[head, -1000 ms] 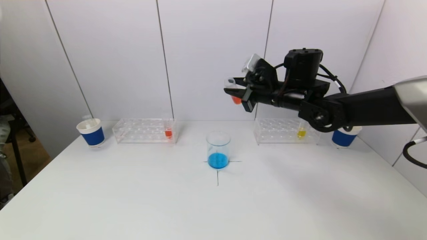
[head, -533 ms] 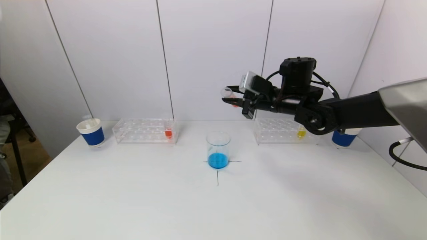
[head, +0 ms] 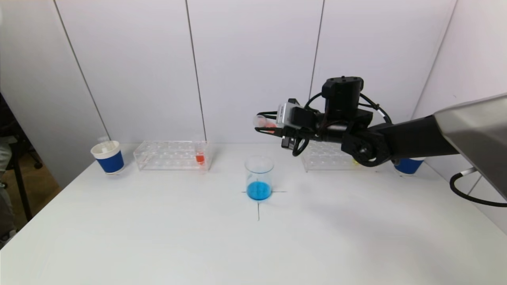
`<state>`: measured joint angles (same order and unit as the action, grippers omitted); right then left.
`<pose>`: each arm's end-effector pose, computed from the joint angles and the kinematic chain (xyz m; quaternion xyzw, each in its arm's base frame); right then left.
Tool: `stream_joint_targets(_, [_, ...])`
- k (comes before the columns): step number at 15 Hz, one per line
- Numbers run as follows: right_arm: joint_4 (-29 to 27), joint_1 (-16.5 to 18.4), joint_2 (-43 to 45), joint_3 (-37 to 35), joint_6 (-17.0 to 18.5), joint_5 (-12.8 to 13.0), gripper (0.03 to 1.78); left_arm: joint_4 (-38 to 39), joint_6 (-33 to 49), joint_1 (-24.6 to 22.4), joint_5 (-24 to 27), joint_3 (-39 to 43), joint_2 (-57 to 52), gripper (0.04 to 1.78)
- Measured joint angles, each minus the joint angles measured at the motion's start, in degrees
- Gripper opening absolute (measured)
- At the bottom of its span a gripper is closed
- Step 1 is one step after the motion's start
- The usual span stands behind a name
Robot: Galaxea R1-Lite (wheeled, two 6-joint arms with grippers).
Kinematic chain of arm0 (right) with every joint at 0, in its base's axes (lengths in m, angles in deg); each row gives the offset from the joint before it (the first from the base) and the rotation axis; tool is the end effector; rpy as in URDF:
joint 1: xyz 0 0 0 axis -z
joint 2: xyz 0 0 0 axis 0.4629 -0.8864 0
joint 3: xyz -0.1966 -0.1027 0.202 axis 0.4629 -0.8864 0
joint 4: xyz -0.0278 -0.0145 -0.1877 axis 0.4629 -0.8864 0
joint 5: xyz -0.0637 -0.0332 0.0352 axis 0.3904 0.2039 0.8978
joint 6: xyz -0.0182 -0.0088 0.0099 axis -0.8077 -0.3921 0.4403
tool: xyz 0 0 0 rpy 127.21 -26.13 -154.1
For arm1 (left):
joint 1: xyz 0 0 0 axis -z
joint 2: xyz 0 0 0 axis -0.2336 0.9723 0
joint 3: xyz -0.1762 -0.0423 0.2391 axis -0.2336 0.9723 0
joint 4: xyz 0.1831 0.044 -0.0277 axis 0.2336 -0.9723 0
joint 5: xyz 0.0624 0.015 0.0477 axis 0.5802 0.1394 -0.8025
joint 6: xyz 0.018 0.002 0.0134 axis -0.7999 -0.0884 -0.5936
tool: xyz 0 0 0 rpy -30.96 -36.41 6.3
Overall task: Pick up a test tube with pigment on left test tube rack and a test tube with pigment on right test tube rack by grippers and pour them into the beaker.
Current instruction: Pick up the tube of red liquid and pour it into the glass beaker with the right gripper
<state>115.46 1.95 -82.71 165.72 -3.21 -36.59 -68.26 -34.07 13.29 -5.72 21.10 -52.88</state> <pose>0.4011 0.2079 0.1787 -0.3963 -0.1918 0.4950 0.7491 -0.0228 -0.0001 0.0757 -0.0103 -0.0013 0.0013 0.9999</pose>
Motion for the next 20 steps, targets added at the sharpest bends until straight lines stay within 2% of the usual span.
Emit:
stream_joint_targets(4, [3.0,-1.0,-0.4,-2.0,-2.5,-2.5,0.46,0.0,0.0,0.0,0.0,0.0,0.0,1.76])
stream_joint_targets(6, [3.9,-0.7,-0.9,-3.1,-5.2,-3.5,0.46,0.0,0.0,0.0,0.0,0.0,0.0,1.76])
stream_joint_targets(8, [4.0,-0.5,-1.6,-3.9,-8.0,-3.7,0.46,0.0,0.0,0.0,0.0,0.0,0.0,1.76])
stream_joint_targets(14, [4.5,-0.5,-2.6,-5.7,-12.7,-4.2,0.46,0.0,0.0,0.0,0.0,0.0,0.0,1.76])
stream_joint_targets(18, [5.3,0.6,-2.9,-6.7,-18.6,-4.5,0.46,0.0,0.0,0.0,0.0,0.0,0.0,1.76])
stream_joint_targets(20, [5.4,1.0,-3.1,-6.8,-19.5,-4.4,0.46,0.0,0.0,0.0,0.0,0.0,0.0,1.76])
